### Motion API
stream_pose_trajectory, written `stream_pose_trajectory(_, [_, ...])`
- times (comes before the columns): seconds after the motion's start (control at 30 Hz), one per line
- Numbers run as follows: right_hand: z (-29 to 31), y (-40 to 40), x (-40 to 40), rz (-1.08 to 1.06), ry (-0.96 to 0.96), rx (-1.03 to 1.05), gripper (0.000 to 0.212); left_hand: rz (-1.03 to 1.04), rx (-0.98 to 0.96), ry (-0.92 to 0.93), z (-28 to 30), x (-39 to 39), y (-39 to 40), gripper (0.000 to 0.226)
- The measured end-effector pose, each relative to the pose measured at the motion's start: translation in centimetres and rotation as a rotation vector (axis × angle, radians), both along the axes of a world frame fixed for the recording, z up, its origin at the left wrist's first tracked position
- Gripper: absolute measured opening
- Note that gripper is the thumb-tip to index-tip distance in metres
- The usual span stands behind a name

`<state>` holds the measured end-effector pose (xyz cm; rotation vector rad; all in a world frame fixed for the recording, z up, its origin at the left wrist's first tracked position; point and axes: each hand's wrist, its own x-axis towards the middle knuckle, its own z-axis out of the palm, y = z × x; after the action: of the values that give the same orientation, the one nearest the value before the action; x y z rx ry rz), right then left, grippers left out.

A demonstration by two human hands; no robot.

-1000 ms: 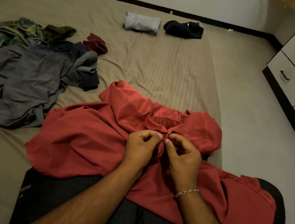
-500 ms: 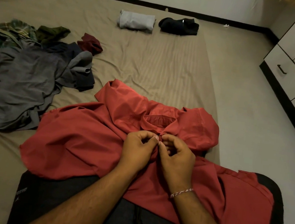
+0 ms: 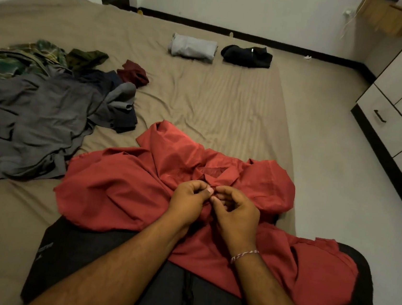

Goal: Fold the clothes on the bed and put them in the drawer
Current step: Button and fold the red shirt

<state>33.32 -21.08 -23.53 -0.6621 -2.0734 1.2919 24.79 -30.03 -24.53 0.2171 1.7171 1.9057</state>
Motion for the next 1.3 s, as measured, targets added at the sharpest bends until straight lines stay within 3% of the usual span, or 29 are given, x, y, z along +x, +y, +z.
stream_pose_trajectory(0.17, [0.9, 0.4, 0.0, 0.012, -0.029, -0.023, 0.035, -0.014, -0.096, 0.242, 0.5, -0.5, -0.3, 0.024])
stream_pose_trajectory(0.33, [1.0, 0.5, 0.0, -0.041, -0.042, 0.098, 0.018, 0.040, -0.287, 0.610, 0.9, -0.2, 0.2, 0.025])
stream_pose_trajectory(0.47, [0.7, 0.5, 0.5, -0.069, -0.029, 0.110, 0.014, 0.110, -0.277, 0.608, 0.9, 0.4, 0.0, 0.017])
stream_pose_trajectory(0.6, [0.4, 0.8, 0.7, -0.124, -0.033, -0.098, 0.014, 0.101, -0.267, 0.581, 1.2, 1.1, 0.0, 0.016])
stream_pose_trajectory(0.77, [-0.5, 1.3, 0.7, -0.127, -0.011, -0.400, 0.012, 0.066, -0.258, 0.718, 1.7, 1.7, 0.1, 0.024])
stream_pose_trajectory(1.07, [1.1, 1.7, 0.5, -0.041, -0.011, -0.440, 0.021, 0.080, -0.300, 0.836, 2.2, 1.7, -0.4, 0.014])
stream_pose_trajectory(1.3, [1.9, 1.5, 0.4, -0.074, -0.006, -0.372, 0.012, 0.145, -0.355, 0.931, 2.3, 1.8, -0.1, 0.003])
